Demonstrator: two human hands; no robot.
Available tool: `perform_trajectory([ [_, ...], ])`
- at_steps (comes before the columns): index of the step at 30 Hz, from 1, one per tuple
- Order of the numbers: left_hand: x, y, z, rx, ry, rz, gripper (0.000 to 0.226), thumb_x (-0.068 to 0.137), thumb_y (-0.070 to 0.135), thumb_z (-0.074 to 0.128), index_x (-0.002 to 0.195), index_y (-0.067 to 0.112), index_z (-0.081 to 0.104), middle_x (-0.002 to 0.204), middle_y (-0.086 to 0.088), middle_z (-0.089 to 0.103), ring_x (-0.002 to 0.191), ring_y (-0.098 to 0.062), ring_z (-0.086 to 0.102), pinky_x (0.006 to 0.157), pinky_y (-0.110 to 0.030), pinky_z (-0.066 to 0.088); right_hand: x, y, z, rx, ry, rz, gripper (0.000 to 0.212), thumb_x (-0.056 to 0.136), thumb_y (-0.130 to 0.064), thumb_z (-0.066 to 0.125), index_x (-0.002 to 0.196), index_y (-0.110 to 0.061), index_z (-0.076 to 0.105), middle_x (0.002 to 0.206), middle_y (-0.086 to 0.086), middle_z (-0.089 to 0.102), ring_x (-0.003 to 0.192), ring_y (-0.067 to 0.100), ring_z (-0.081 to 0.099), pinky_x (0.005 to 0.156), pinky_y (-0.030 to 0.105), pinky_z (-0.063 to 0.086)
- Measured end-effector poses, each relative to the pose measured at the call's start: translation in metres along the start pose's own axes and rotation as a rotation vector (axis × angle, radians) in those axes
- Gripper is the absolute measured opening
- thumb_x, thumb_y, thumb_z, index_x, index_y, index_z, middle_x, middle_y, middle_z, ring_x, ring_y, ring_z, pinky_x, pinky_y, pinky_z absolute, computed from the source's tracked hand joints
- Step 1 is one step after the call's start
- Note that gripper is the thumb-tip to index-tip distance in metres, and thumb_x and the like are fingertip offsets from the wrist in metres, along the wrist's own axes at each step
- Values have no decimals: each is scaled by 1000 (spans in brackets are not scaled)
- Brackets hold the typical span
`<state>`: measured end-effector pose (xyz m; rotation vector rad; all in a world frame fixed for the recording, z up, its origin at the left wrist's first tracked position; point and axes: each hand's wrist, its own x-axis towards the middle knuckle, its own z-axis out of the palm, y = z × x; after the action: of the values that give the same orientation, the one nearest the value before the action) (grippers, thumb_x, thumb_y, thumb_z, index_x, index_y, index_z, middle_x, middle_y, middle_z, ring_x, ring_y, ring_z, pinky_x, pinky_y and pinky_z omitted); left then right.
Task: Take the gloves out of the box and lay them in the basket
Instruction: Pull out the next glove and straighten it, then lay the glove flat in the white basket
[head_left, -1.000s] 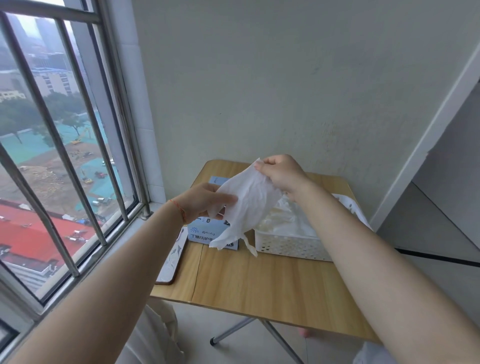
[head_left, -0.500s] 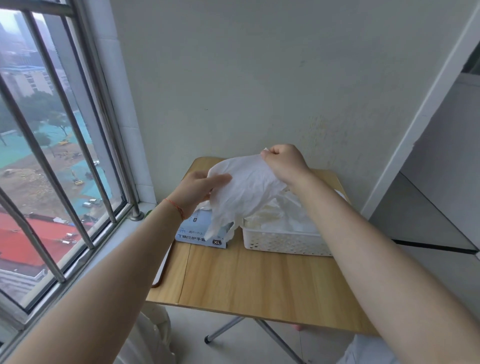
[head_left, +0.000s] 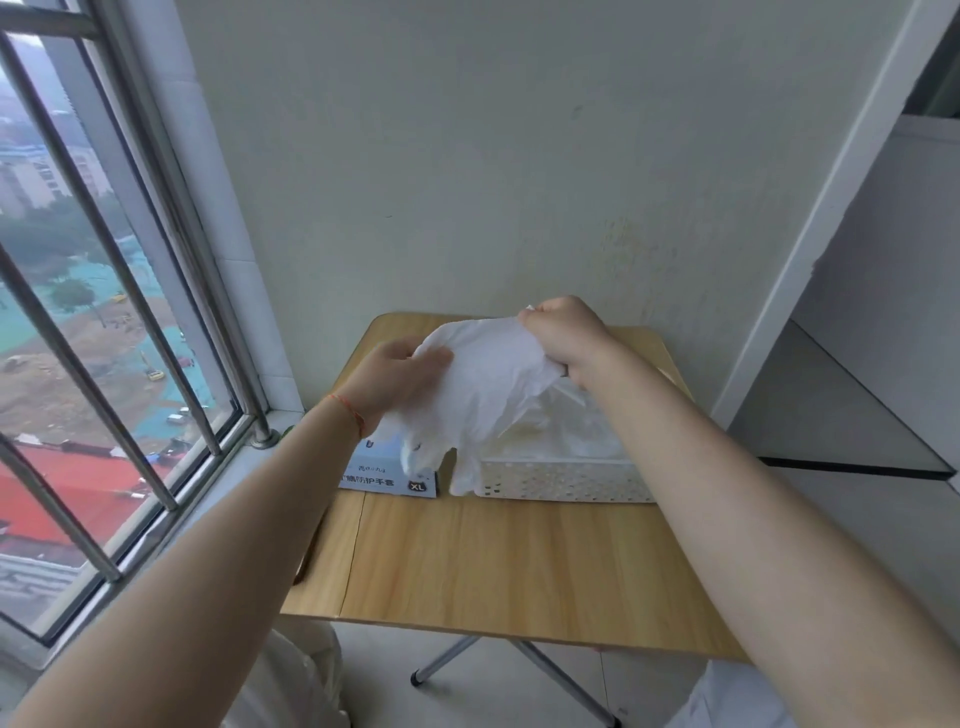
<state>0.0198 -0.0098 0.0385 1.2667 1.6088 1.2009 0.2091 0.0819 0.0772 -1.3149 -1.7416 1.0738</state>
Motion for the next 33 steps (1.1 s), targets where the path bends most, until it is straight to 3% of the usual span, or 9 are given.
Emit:
perform_trajectory([
  [5, 31, 16, 16, 248, 2, 34, 30, 87, 38, 71, 90, 8, 73, 80, -6, 68, 72, -20, 61, 75, -37, 54, 6, 21, -23, 97, 59, 137, 40, 93, -8, 49, 62, -21, 28, 62, 1, 22, 55, 13, 25, 48, 17, 20],
  [8, 53, 20, 52, 487, -38, 44, 29, 86, 40, 72, 93, 12, 73, 86, -4, 67, 74, -17, 58, 71, -30, 48, 2, 46, -51, 71, 102, 206, 39, 90, 3, 44, 59, -16, 30, 57, 2, 24, 48, 13, 26, 39, 6, 18],
  [11, 72, 22, 85, 673, -55, 59, 28, 85, 42, 72, 96, 16, 70, 96, -3, 67, 82, -18, 59, 73, -27, 43, 0, 76, -72, -104, 139, 259, 31, 91, 1, 45, 63, -11, 40, 58, 6, 36, 46, 15, 38, 35, 11, 22],
  [14, 80, 27, 103, 736, 81, 79, 22, 85, 33, 70, 104, 23, 64, 102, -3, 68, 83, -20, 64, 72, -27, 47, 2, 100, -84, -330, 178, 251, 17, 98, -10, 43, 96, -4, 59, 85, 14, 56, 72, 25, 56, 47, 21, 32],
  [17, 72, 27, 118, 931, 222, 315, 29, 92, 26, 59, 120, 21, 60, 118, -6, 59, 106, -28, 59, 85, -37, 49, 2, 115, -84, -460, 201, 176, 24, 102, -17, 36, 109, -2, 53, 111, 17, 59, 88, 29, 56, 59, 28, 37],
  [21, 46, 24, 142, 943, -104, 576, 34, 97, 39, 52, 126, 25, 60, 132, 2, 56, 123, -21, 50, 103, -36, 35, 2, 122, -74, -630, 249, 100, 24, 101, -10, 37, 121, -1, 48, 113, 17, 60, 95, 33, 60, 64, 30, 38],
  [26, 42, -1, 147, 1223, -344, 387, 74, 90, 70, 43, 153, 35, 24, 162, 8, 20, 150, -16, 13, 122, -46, 8, -7, 117, -71, -1023, 181, 3, 47, 91, 7, 43, 136, -1, 34, 107, 14, 63, 84, 29, 62, 57, 33, 38],
  [30, 47, -18, 145, 1217, -422, 275, 86, 85, 79, 39, 155, 38, 11, 165, 7, 7, 151, -17, 4, 121, -50, 5, -11, 118, -65, -1218, 148, -95, 39, 88, 4, 46, 126, -3, 42, 101, 9, 64, 73, 25, 57, 50, 28, 31],
  [33, 51, -23, 149, 1213, -491, 227, 89, 83, 82, 38, 155, 39, 8, 165, 7, 4, 152, -17, 2, 120, -52, 5, -12, 118, -67, -1268, 160, -85, 38, 88, 0, 50, 125, -5, 42, 108, 9, 59, 79, 23, 60, 52, 28, 33],
])
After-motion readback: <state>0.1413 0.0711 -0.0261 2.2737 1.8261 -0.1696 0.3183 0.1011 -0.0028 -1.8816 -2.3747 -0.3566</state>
